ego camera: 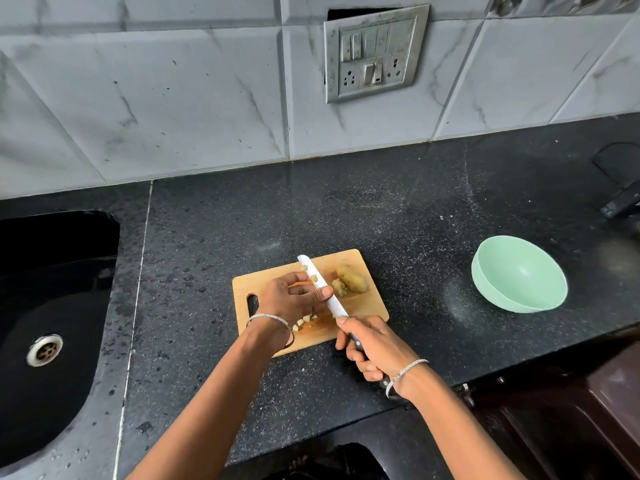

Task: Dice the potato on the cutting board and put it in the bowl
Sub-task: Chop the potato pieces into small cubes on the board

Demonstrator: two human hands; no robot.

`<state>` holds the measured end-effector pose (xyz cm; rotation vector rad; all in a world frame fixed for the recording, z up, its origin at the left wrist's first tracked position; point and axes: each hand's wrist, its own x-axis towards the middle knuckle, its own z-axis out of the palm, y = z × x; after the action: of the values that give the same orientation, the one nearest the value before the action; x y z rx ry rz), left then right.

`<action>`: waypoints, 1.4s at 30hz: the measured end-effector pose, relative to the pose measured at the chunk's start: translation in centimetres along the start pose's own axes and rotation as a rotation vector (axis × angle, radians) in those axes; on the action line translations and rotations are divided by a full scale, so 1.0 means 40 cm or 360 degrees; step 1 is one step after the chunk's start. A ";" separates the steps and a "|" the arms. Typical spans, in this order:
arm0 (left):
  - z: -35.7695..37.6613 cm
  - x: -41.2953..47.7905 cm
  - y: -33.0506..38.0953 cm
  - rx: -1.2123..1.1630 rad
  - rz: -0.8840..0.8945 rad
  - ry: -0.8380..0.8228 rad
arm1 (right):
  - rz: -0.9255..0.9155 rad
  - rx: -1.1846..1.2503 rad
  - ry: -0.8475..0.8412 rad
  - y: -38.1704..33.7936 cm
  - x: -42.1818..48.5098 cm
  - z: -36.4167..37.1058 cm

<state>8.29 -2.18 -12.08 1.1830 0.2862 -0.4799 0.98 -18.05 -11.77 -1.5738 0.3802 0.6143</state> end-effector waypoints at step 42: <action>0.077 0.091 -0.061 0.2234 0.0870 0.0328 | -0.0196 -0.0905 0.0704 0.069 0.019 -0.097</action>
<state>10.13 -6.53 -14.62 2.5829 -0.2905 0.0041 0.59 -22.06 -14.38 -2.2718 0.4560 0.2798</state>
